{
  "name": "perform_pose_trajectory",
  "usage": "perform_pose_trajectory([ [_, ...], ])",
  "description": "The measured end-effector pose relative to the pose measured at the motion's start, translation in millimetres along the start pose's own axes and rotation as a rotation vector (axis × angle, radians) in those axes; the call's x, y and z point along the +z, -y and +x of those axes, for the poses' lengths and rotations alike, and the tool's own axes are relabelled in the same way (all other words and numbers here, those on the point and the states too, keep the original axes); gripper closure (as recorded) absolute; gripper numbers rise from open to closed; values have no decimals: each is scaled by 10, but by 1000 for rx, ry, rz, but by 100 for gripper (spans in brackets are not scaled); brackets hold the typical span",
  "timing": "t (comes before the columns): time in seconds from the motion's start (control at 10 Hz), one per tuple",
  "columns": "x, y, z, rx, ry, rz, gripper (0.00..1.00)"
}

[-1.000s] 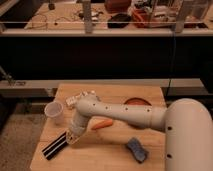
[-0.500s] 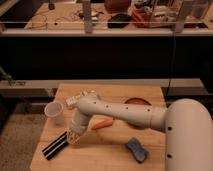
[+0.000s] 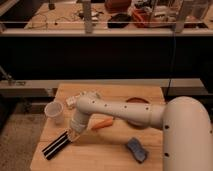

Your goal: Push the eraser across the table

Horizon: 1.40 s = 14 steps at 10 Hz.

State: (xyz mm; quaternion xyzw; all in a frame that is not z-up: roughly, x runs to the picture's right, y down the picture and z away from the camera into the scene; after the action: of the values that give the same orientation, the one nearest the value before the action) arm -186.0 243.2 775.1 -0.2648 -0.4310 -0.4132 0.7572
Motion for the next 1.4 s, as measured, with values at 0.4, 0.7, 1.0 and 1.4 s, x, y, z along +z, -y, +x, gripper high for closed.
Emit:
perform_pose_trajectory([
  [0.4,-28,8,121,65,-46,7,100],
  [0.7,-54,13,147,100,-121,-14,100],
  [1.0,-35,75,219,123,-178,-43,100],
  [1.4,-10,104,313,143,-211,-68,100],
])
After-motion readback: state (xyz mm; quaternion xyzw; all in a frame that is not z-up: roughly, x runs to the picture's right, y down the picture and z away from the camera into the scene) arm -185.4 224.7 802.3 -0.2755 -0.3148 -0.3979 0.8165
